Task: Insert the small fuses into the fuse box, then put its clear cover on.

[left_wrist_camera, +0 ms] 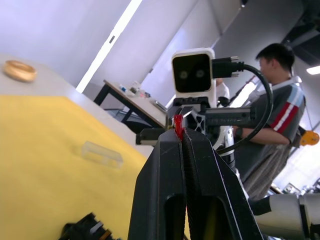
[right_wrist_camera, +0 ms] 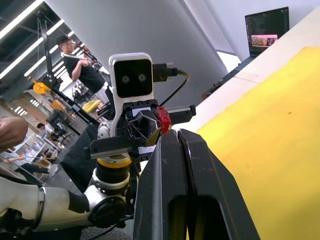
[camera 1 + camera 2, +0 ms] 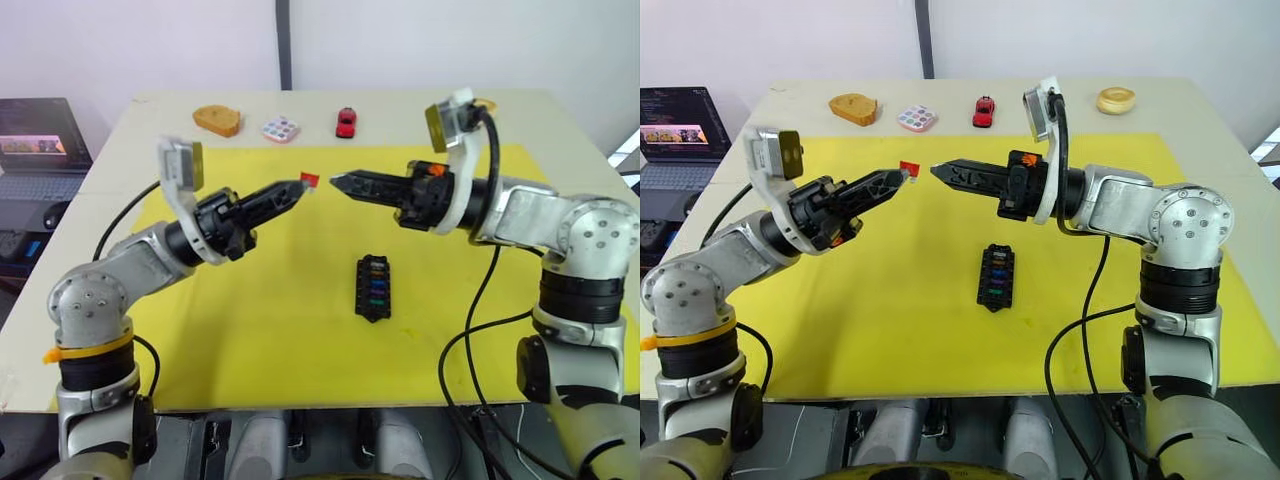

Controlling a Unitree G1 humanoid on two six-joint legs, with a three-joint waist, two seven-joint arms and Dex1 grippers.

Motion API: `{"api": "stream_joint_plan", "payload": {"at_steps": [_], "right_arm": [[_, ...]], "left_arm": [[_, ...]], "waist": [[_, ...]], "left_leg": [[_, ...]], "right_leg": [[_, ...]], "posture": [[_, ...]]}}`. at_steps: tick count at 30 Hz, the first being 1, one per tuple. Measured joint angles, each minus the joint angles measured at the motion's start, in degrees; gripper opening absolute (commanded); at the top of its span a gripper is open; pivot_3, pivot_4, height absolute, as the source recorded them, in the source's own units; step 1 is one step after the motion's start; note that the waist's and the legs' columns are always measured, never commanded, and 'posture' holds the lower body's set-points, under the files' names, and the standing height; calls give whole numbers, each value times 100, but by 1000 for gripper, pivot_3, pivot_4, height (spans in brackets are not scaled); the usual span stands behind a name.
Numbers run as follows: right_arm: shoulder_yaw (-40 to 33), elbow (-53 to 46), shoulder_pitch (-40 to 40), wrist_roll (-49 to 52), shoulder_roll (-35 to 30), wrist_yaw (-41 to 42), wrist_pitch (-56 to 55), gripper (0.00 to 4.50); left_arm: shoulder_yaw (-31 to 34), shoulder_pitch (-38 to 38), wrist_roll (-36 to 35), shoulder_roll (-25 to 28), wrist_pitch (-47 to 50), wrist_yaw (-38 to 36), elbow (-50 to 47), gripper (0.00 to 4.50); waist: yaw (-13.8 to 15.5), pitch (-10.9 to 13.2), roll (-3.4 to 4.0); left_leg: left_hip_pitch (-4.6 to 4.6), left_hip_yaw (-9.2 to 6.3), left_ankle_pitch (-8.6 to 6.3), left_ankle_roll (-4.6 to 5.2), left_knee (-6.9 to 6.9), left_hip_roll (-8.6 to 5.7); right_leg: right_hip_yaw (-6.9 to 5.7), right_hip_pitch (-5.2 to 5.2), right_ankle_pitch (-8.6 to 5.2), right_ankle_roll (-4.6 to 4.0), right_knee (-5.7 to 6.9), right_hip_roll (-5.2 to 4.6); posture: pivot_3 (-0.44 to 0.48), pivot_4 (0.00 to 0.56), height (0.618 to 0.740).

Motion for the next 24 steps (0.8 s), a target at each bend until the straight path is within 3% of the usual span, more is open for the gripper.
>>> {"api": "stream_joint_plan", "payload": {"at_steps": [2, 4, 6, 24], "right_arm": [[0, 1, 0, 88, 0, -85, -19, 265], [1, -2, 0, 194, 4, -154, -69, 856], [3, -8, 1, 332, 5, -274, -147, 1721], [234, -9, 38, 781, 1, -577, -306, 1721]], "left_arm": [[-35, -2, -3, 2, -22, -4, 4, 3], [-87, -2, -3, 3, -64, -10, 8, 0], [-94, -2, -8, 7, -91, -18, 15, 0], [-201, -54, -36, 2, -144, -9, 120, 0]], "waist": [[-25, 0, 0], [-52, 0, 0], [-105, 0, 0], [-109, 0, 0]], "left_leg": [[0, 0, 0, 1, 0, 3], [-1, 0, 1, 2, 0, 5], [-1, 0, 1, 2, 0, 8], [0, 2, 2, 3, 0, 17]], "right_leg": [[1, -1, 0, 0, 0, 4], [1, -1, 0, 0, 0, 6], [1, -1, 0, 0, 0, 9], [2, -3, 0, 0, 1, 17]], "posture": [[0, 150, 740], [0, 150, 740], [0, 150, 740], [0, 150, 740]]}}
